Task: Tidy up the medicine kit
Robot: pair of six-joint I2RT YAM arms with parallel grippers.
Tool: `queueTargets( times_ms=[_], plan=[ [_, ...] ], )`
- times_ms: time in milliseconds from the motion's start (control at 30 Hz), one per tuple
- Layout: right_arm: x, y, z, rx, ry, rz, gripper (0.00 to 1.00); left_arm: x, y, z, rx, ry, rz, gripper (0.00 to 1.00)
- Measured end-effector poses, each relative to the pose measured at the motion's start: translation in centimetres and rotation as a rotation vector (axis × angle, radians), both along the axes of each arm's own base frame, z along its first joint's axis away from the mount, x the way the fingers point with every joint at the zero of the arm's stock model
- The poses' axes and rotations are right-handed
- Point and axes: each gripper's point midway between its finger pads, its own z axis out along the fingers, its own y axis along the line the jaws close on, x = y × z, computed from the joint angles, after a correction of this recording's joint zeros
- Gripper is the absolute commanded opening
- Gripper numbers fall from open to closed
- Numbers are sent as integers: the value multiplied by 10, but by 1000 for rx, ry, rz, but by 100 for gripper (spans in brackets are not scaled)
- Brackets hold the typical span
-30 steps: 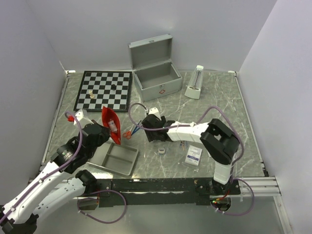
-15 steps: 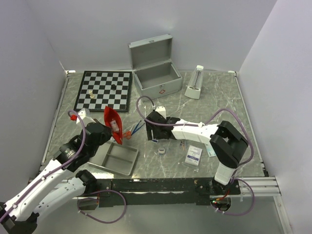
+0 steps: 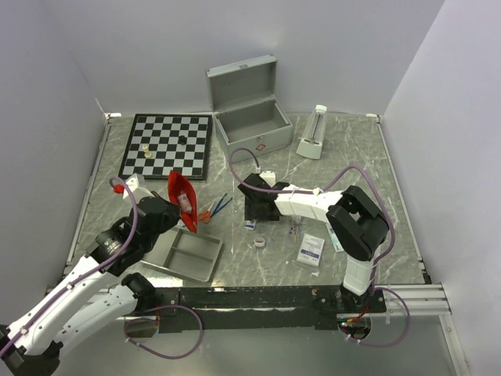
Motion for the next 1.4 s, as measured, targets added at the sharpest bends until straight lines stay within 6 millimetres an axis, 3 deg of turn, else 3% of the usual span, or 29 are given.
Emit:
queueTargets(
  times_ms=[167,267,467,767,967,1133,1300,1400],
  plan=[
    [1,0,-2,-20,12,12,61,0,0,1,-2,-2,0,1],
    [1,-1,-3,-27,11,22,47,-1,1,0,-3,-3,0,1],
    [3,0,-3,-21,6,23,40,-2,2,-3,-1,0,0,1],
    [0,-1,-1,11,-12,29,19,-3,-4,-5,-12,12,-26,1],
    [-8,-6,10,27,-21,50,12,0,-12,-6,-18,18,-50,1],
    [-16,-12,45,77,-83,81,12,3,-21,-7,-18,14,-90,1],
    [-32,3,121,244,-221,192,12,9,-39,-12,-25,17,-160,1],
    [-45,18,153,333,-259,274,12,13,-50,-19,-31,28,-193,1]
  ],
)
